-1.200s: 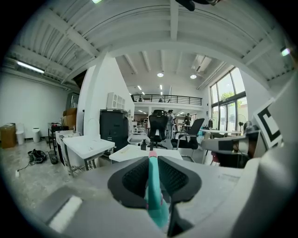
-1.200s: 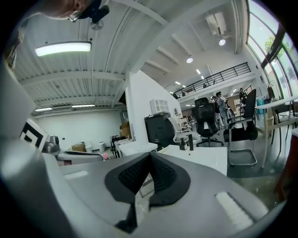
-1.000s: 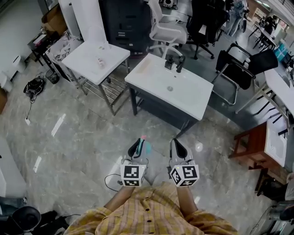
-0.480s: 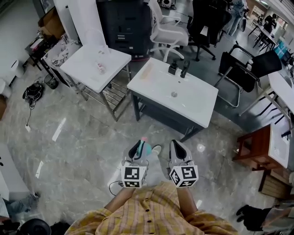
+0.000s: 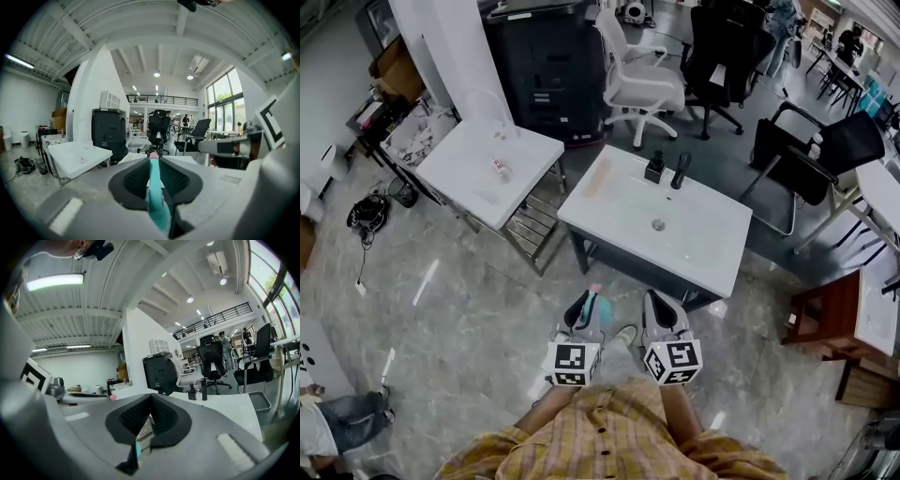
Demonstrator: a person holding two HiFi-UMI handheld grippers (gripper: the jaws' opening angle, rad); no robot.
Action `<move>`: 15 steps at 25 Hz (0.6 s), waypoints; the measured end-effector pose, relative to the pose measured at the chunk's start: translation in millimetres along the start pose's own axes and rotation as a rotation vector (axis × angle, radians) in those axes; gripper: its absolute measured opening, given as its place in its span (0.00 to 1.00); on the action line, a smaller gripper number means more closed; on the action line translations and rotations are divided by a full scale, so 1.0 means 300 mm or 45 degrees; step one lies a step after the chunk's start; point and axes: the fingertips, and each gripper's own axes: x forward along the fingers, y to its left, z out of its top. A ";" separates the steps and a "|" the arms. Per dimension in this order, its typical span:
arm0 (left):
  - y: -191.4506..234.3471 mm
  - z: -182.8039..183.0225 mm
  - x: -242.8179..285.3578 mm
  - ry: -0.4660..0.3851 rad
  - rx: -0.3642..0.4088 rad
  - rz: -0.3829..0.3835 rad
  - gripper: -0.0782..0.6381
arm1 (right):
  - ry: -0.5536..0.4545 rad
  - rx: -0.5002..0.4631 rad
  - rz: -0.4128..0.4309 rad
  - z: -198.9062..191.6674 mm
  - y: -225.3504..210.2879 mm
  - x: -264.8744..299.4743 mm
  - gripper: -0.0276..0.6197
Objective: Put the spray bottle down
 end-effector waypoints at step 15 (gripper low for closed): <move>0.134 0.135 0.516 0.019 0.011 -0.035 0.20 | 0.016 0.006 -0.022 0.118 -0.275 0.442 0.04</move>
